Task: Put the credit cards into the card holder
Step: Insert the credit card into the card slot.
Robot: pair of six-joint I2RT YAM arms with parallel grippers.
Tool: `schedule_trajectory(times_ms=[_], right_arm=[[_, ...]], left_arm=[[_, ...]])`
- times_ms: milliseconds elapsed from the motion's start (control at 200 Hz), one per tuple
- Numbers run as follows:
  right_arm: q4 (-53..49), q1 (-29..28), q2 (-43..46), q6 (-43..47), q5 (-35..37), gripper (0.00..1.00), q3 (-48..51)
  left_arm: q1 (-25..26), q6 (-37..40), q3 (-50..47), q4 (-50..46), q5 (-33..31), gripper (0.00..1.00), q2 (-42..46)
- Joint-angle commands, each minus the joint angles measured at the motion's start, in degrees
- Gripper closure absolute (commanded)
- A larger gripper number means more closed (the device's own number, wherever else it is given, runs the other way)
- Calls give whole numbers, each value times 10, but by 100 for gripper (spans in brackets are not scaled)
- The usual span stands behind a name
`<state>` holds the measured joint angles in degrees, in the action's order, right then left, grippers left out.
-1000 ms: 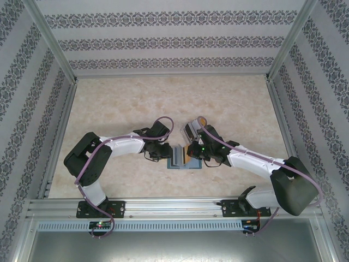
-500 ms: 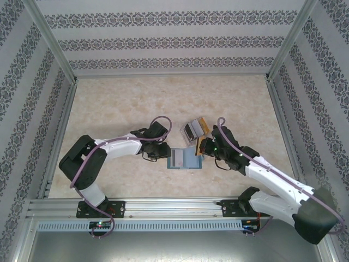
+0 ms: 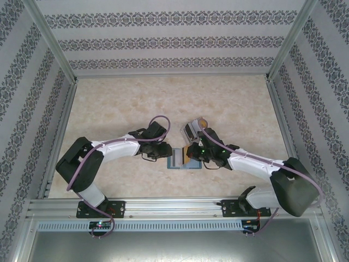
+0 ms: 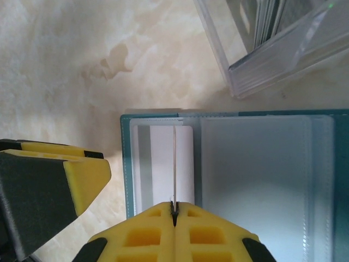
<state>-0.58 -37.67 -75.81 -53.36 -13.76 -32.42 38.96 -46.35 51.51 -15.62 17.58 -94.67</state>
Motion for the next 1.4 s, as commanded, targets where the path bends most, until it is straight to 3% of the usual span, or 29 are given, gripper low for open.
schedule_trajectory(times_ms=[0,535,809,1394], right_arm=[[45,-4,-20,-7,-21,100,8],[41,24,18,7,-33,99,48],[100,23,-13,-13,-61,100,60],[97,4,-77,1,-56,98,44]], left_arm=[[6,6,15,11,16,62,-18],[6,7,24,3,28,69,-47],[6,6,28,1,31,70,-54],[7,5,24,0,30,72,-55]])
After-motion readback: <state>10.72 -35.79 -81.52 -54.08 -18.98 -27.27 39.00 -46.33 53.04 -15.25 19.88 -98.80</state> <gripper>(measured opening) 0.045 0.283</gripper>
